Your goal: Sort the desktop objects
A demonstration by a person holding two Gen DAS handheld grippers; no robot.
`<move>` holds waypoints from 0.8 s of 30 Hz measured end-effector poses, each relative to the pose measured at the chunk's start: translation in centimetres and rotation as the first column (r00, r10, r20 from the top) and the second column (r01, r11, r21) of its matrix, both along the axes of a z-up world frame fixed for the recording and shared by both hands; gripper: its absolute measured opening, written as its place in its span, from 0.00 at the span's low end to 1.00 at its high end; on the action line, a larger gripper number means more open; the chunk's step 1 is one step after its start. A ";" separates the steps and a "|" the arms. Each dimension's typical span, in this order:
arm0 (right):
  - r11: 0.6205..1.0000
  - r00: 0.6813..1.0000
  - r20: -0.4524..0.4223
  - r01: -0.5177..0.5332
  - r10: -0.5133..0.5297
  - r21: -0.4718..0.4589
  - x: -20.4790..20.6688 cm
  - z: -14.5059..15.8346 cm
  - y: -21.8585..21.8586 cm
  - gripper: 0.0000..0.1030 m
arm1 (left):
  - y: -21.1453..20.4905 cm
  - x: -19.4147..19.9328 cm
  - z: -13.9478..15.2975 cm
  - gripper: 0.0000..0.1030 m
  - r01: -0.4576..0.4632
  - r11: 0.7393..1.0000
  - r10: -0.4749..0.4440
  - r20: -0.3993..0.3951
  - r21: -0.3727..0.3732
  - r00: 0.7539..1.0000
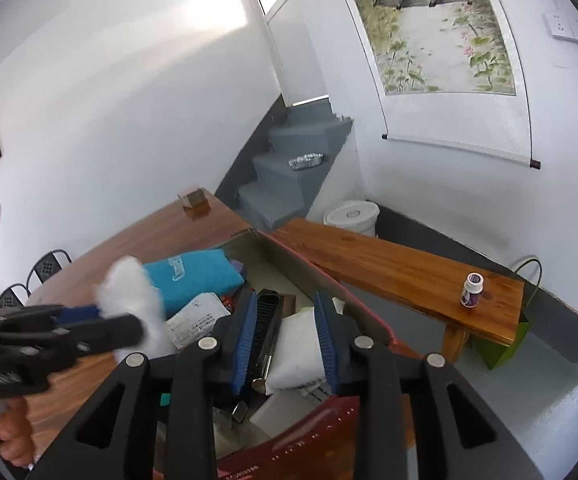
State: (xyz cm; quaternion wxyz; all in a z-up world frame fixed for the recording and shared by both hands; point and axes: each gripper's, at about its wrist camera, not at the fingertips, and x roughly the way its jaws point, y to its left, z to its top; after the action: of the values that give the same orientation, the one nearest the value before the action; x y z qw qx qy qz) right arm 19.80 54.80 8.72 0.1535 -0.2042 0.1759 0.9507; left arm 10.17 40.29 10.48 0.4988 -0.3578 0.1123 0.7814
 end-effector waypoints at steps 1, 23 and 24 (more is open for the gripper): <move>1.000 1.000 -0.007 0.006 -0.006 -0.003 0.4 0.1 0.1 0.33 | 0.4 0.1 -0.1 0.41 0.004 1.000 -0.004 -0.002 -0.003 1.000; 0.995 0.995 -0.025 0.097 -0.096 0.011 3.7 1.1 0.0 0.83 | 0.5 2.8 -1.2 0.60 -0.060 0.996 0.047 -0.170 -0.072 0.984; 0.995 0.995 -0.022 0.099 -0.099 0.016 3.8 1.2 -0.1 0.84 | 0.1 3.0 -0.8 0.60 -0.081 0.995 0.066 -0.205 -0.064 0.977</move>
State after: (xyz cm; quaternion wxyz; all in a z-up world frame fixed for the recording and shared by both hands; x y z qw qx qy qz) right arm 23.57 54.72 9.89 0.2002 -0.1837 0.1791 0.9456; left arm 13.15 40.34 9.65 0.4422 -0.2982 0.1772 0.8271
